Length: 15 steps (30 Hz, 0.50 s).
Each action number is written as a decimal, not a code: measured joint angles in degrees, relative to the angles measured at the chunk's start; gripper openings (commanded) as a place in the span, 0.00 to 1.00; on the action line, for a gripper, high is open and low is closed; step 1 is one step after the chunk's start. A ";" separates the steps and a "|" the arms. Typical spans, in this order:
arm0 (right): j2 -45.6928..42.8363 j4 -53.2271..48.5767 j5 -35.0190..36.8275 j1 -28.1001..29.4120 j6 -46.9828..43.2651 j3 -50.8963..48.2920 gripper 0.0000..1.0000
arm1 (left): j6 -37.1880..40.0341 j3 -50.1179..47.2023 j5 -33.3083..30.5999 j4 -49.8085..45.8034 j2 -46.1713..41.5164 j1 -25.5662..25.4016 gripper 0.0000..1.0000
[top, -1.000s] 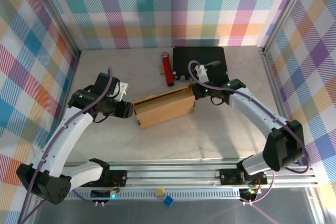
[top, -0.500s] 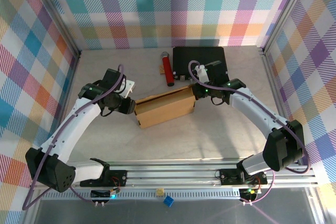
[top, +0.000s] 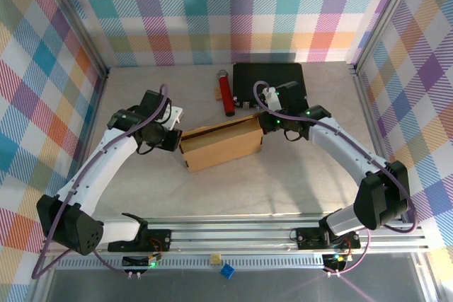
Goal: Fold the paper box
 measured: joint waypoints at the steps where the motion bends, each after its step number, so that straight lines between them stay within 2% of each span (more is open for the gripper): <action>1: 0.11 -0.09 0.02 0.00 0.00 0.15 0.00 | -0.66 0.55 0.04 -0.09 0.39 0.00 0.02; 15: 0.20 -0.68 1.42 -0.11 0.02 0.52 0.00 | -12.98 8.15 5.14 -7.45 6.05 0.07 0.01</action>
